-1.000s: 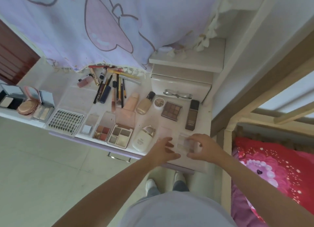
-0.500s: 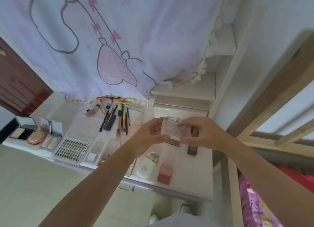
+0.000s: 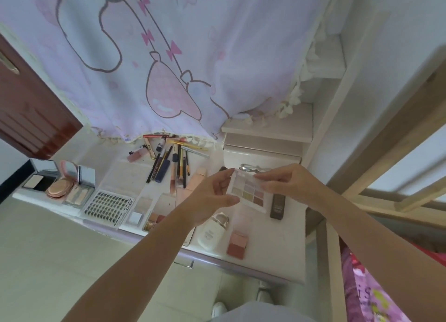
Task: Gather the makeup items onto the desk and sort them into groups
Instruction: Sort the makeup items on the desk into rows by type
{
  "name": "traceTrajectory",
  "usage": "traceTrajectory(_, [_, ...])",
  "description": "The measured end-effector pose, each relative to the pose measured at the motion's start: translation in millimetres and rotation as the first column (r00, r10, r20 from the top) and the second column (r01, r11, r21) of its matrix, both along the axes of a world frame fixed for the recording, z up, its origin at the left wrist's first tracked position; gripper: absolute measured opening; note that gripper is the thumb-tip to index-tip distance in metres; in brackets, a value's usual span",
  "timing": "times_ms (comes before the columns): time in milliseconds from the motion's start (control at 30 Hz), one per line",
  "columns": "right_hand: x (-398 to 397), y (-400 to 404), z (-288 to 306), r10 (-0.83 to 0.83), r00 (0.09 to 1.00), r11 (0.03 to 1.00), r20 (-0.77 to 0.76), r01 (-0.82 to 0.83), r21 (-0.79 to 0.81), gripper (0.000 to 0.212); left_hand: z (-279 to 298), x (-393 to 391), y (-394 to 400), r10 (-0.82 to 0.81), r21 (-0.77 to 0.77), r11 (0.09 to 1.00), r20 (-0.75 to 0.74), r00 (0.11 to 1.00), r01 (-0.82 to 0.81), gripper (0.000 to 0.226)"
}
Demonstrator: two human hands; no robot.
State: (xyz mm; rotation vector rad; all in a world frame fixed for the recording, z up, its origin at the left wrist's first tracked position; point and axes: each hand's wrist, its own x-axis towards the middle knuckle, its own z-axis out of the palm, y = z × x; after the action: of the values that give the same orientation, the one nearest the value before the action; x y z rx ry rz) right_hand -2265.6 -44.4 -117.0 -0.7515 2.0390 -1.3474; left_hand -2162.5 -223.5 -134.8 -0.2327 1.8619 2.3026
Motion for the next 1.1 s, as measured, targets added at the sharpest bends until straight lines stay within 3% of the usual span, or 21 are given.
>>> traceTrajectory(133, [-5.4,16.0,-17.9,-0.079,0.989,0.997,0.127,0.076,0.032,0.009,-20.8,5.3,7.1,0.059,-0.023,0.998,0.113,0.992,-0.057,0.050])
traceTrajectory(300, [4.2,43.0,-60.7,-0.281,0.880,0.959,0.382,0.271,0.083,0.032,-69.5,23.4,40.2,0.110,-0.106,0.991,0.270,0.957,-0.084,0.051])
traceTrajectory(500, [21.8,58.6,-124.9,-0.504,0.758,0.855,0.414,0.372,0.360,0.047,-122.8,43.3,85.8,0.157,-0.284,0.959,0.472,0.867,-0.019,0.055])
traceTrajectory(667, [20.8,55.3,-157.0,-0.439,0.861,0.826,0.255,0.275,0.492,0.051,-149.2,50.4,109.6,0.240,-0.455,0.889,0.539,0.807,0.040,0.050])
traceTrajectory(800, [14.5,50.8,-168.0,-0.415,0.866,0.843,0.279,0.252,0.475,0.051,-156.2,51.6,118.1,0.329,-0.544,0.839,0.503,0.799,-0.003,0.046])
traceTrajectory(967, [1.7,56.0,-171.3,-0.325,0.918,0.848,0.227,0.177,0.500,0.055,-158.3,49.7,129.5,0.352,-0.742,0.665,0.405,0.844,0.079,0.038])
traceTrajectory(1100, [-15.4,60.1,-169.3,-0.186,0.961,0.806,0.203,0.032,0.590,0.056,-159.2,46.6,134.0,0.342,-0.807,0.570,0.405,0.848,0.156,0.031])
